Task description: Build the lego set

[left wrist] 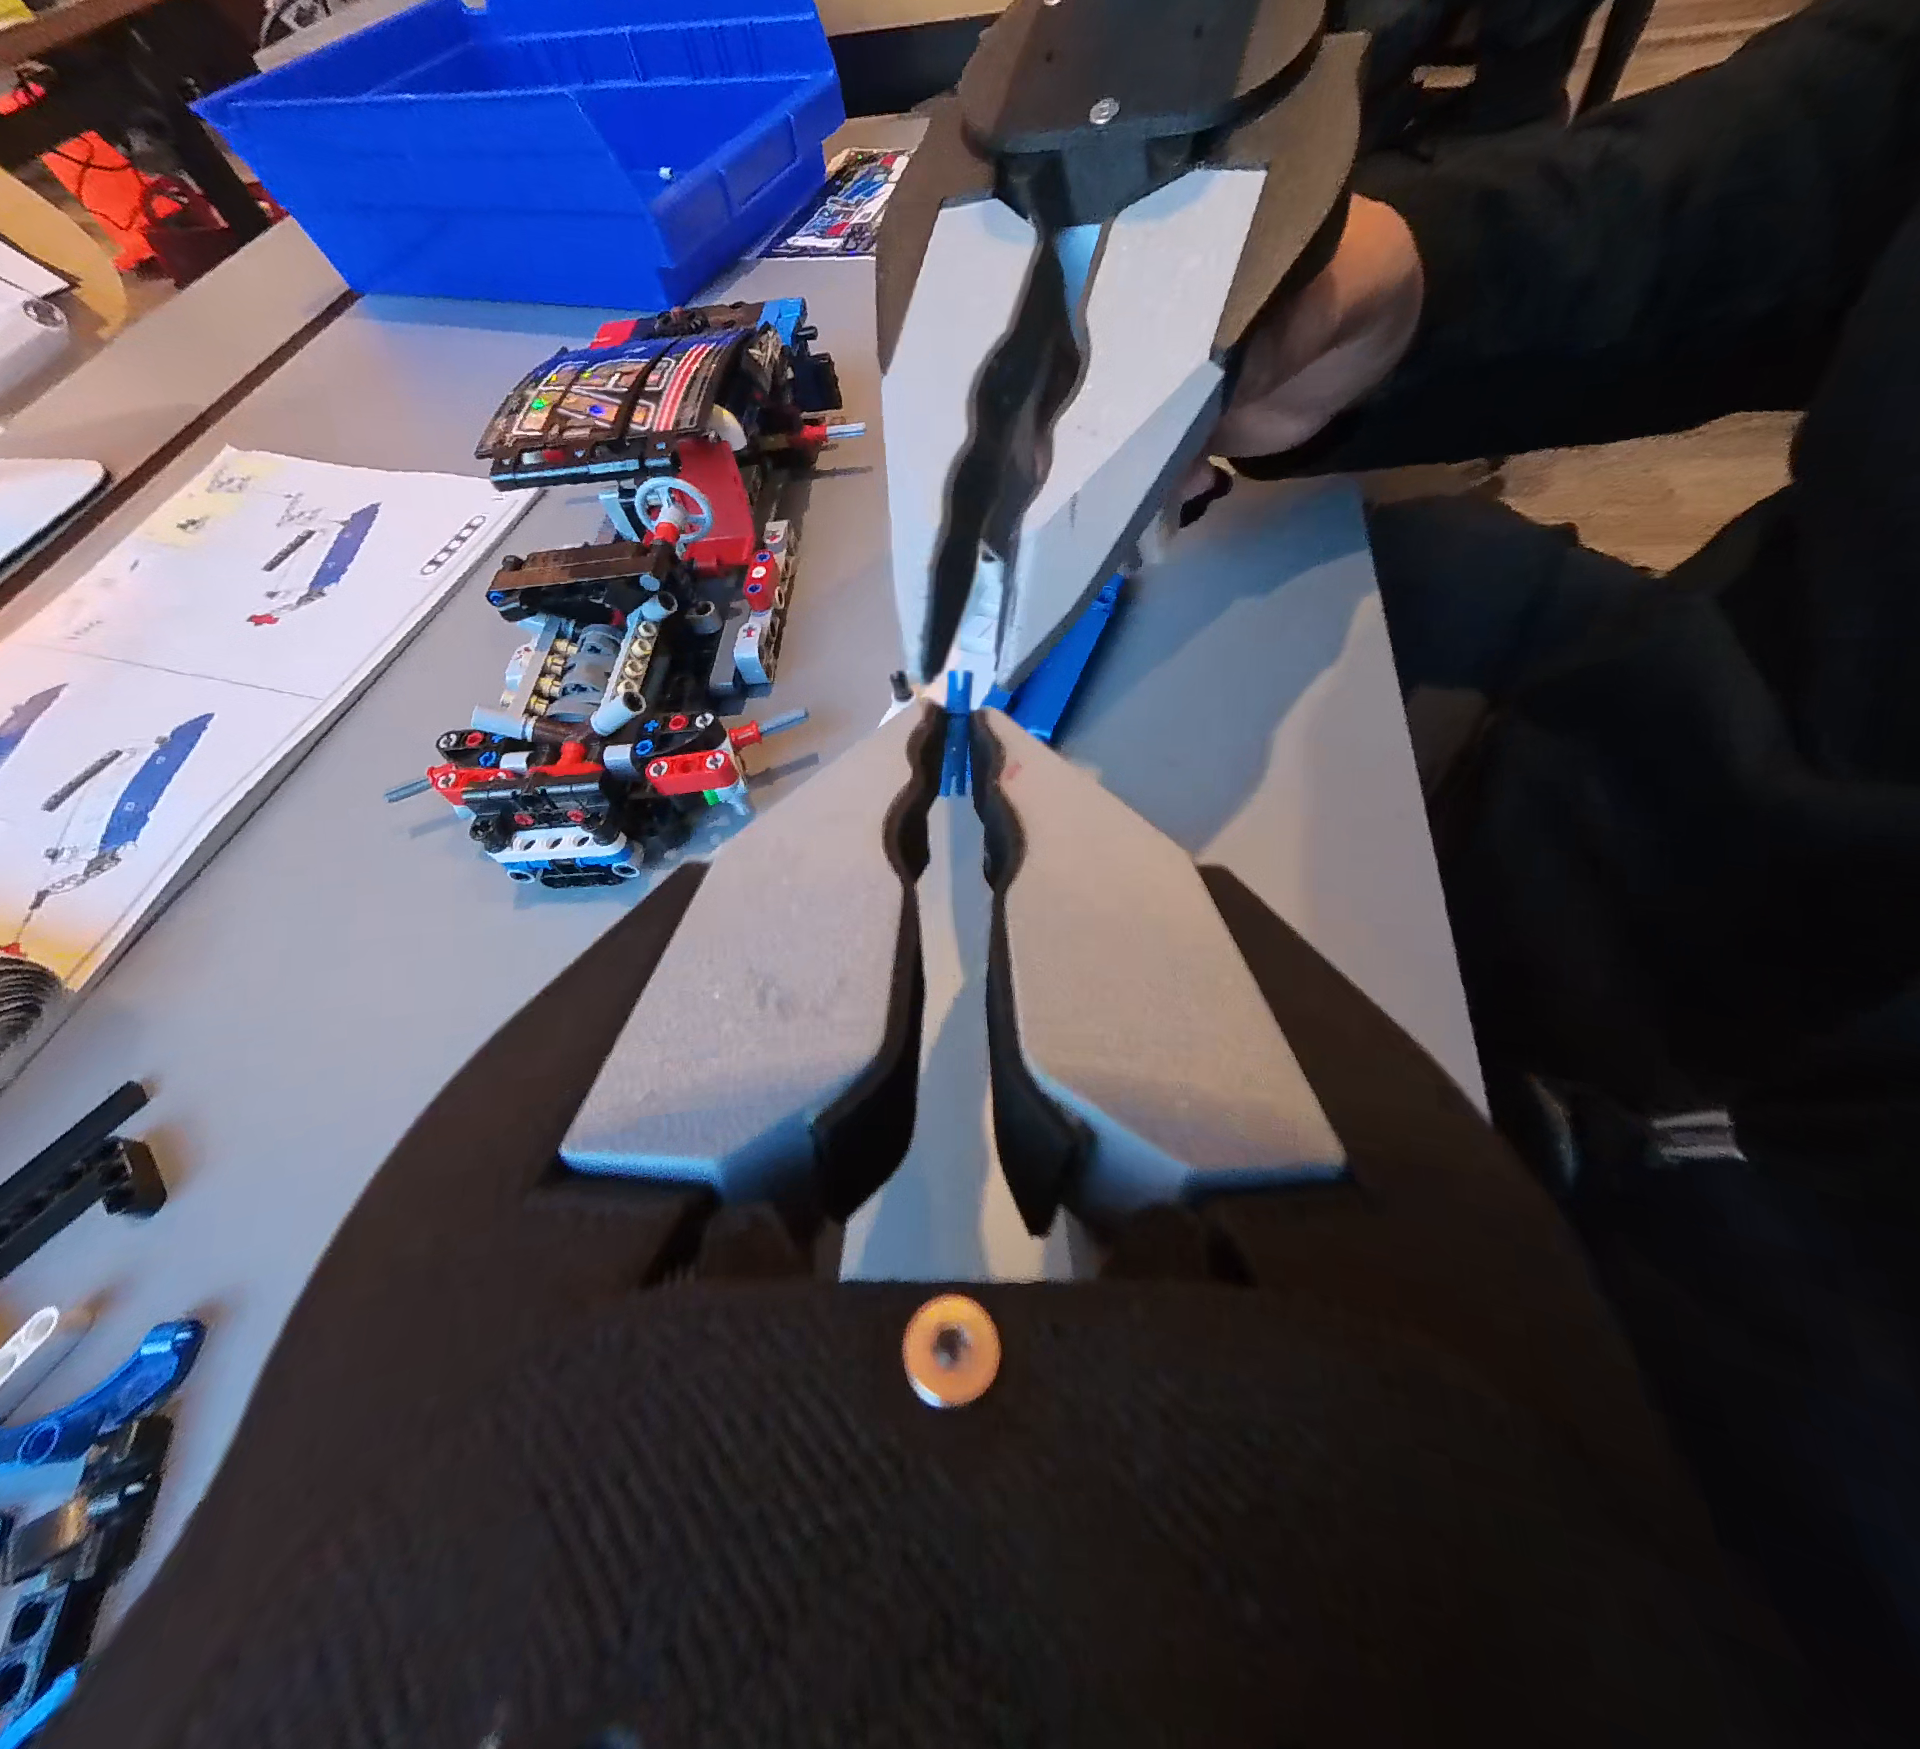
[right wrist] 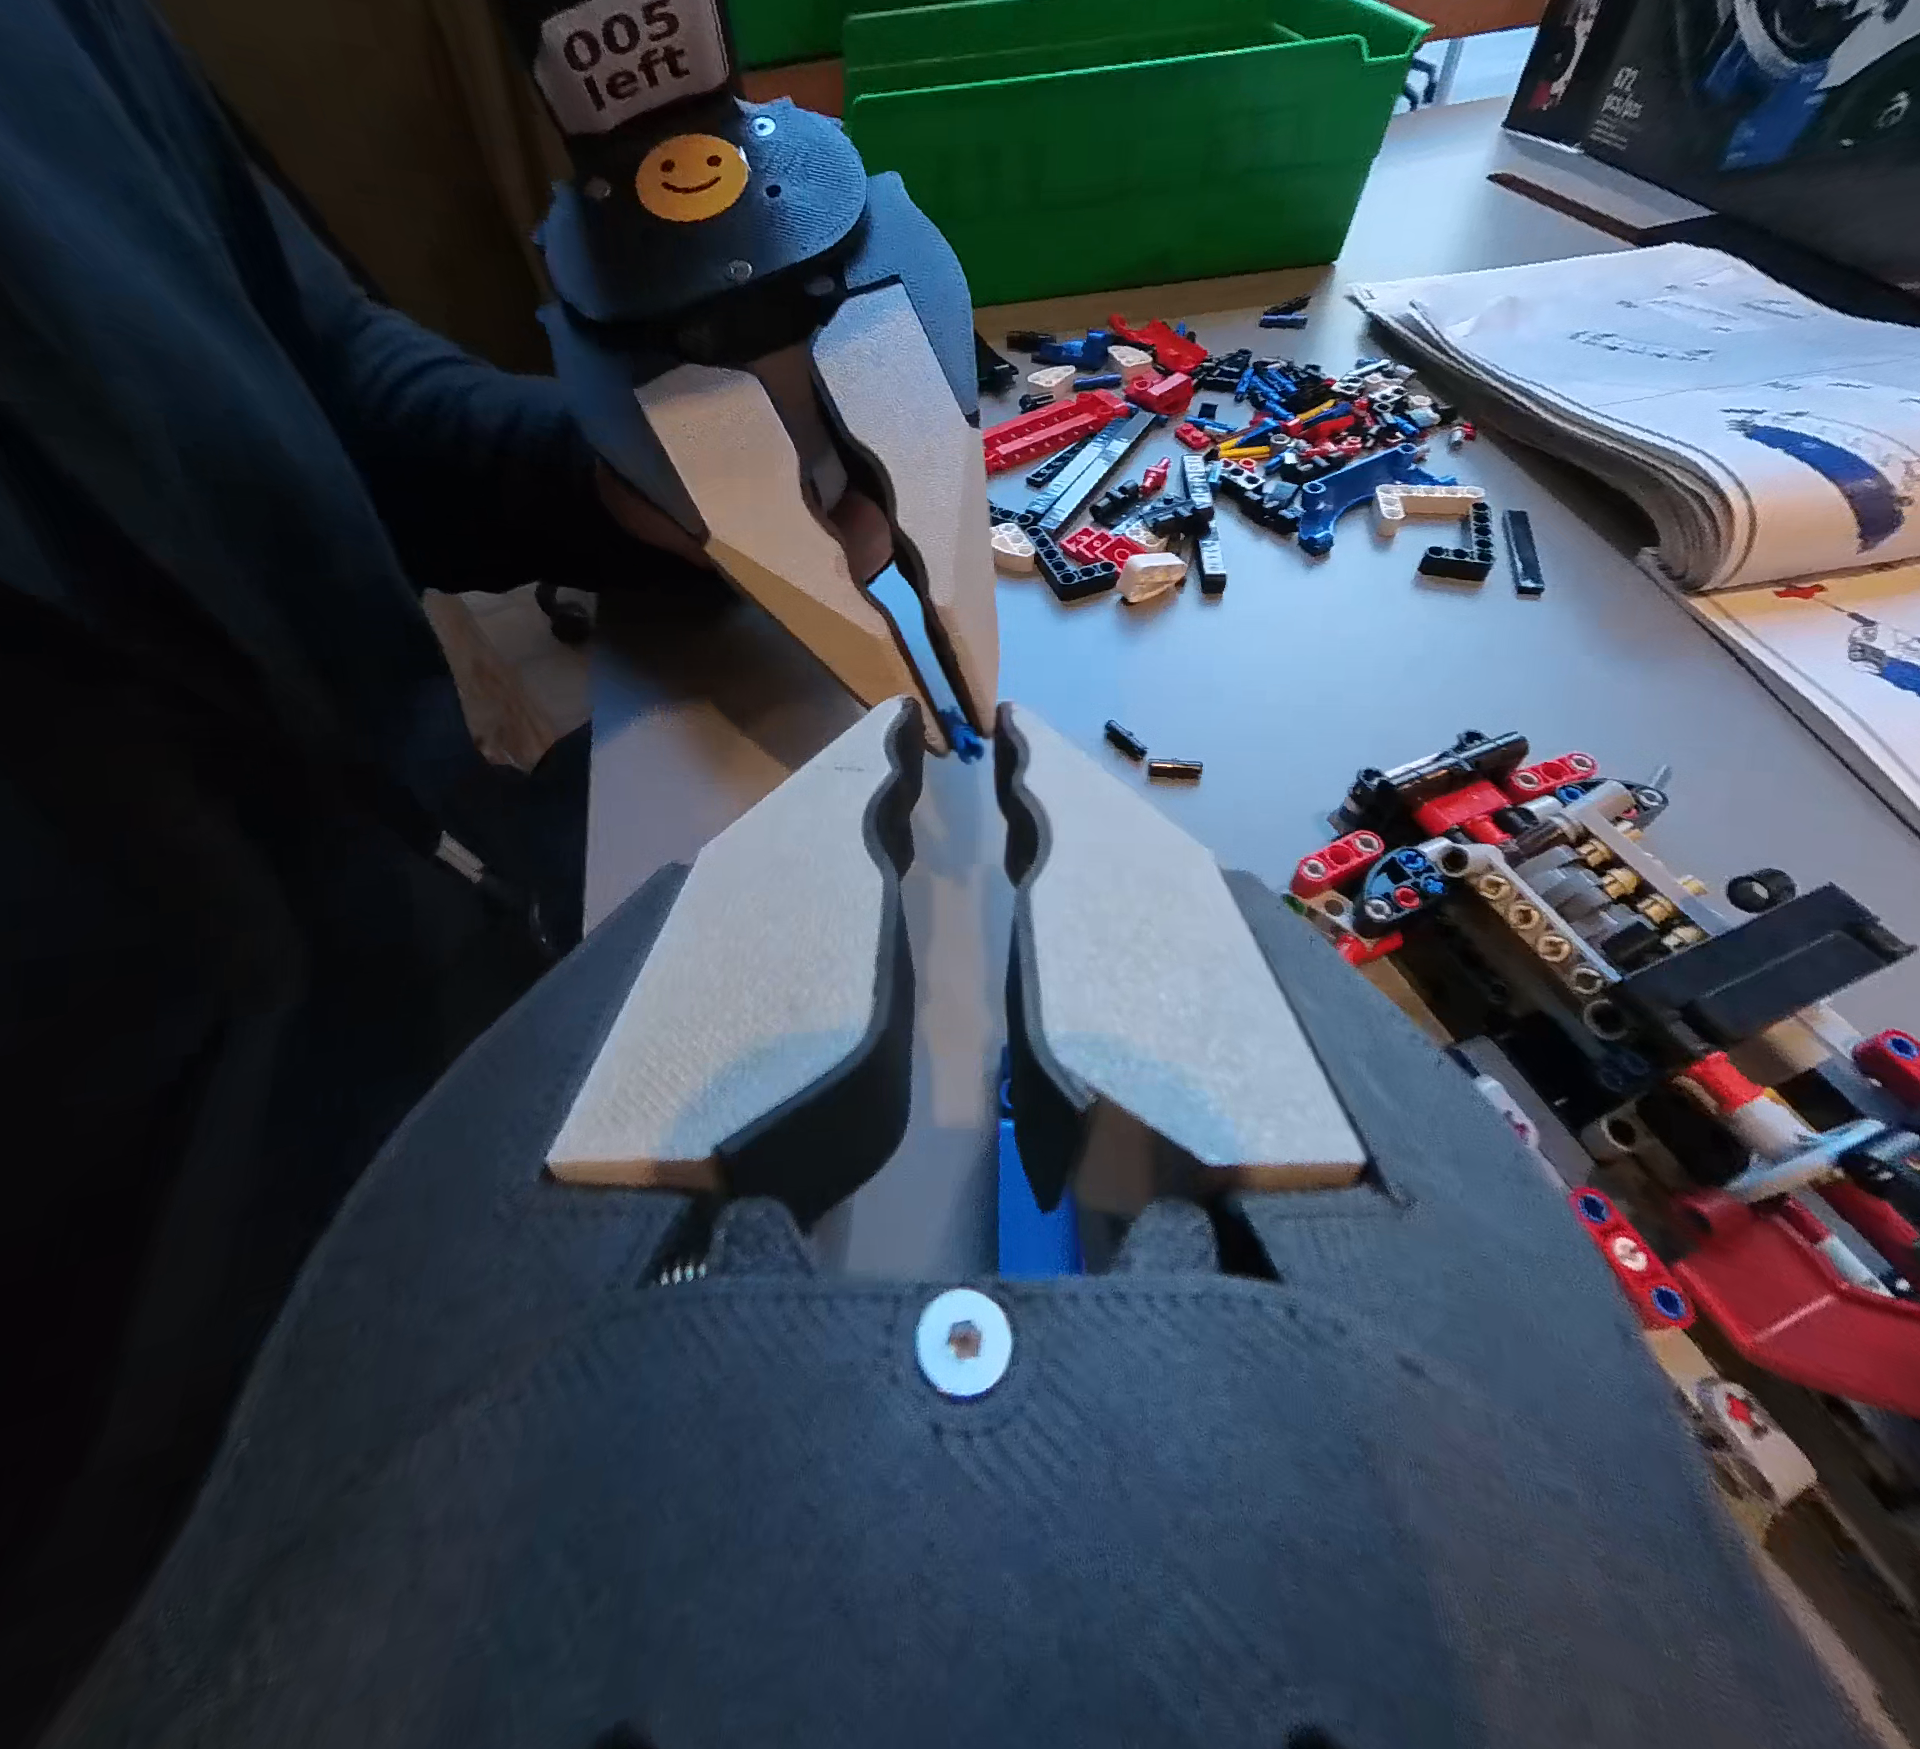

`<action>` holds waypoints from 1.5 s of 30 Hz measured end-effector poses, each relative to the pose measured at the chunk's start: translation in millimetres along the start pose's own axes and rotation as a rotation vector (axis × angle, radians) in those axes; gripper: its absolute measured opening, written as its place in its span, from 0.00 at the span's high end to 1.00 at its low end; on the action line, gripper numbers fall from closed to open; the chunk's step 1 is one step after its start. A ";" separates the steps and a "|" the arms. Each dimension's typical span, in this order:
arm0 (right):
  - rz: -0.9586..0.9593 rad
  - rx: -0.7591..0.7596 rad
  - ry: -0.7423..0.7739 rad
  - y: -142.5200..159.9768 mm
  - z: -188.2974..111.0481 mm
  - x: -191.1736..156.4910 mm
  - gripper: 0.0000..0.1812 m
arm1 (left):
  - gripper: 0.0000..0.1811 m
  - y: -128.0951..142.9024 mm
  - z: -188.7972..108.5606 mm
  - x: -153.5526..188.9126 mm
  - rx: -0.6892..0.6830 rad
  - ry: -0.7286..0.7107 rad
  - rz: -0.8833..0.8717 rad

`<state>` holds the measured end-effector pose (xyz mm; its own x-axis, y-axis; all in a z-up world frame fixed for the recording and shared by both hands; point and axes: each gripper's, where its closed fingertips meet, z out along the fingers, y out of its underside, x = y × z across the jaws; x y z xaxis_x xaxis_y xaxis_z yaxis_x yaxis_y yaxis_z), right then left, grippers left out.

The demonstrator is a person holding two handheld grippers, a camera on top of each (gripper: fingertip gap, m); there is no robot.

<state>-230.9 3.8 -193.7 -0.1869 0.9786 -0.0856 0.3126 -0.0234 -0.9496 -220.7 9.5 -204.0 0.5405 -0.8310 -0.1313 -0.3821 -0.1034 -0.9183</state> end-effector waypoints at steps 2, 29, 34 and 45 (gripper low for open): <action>0.010 -0.003 -0.012 1.5 0.6 -1.7 0.95 | 0.99 0.9 -0.3 0.4 -0.007 -0.011 0.017; 0.122 0.035 -0.002 8.6 -6.2 15.3 0.95 | 0.99 12.5 6.2 -4.1 -0.067 -0.047 0.038; 0.214 0.047 -0.039 12.3 -9.5 10.6 0.93 | 0.99 11.8 9.5 -1.3 -0.067 -0.051 0.071; 0.233 0.000 -0.075 17.6 -2.5 5.6 0.97 | 1.00 3.8 9.3 2.0 -0.031 -0.064 0.113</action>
<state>-224.1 9.4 -210.2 -0.1784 0.9287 -0.3250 0.3553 -0.2472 -0.9015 -214.1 12.5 -211.2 0.5387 -0.8021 -0.2578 -0.4659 -0.0286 -0.8844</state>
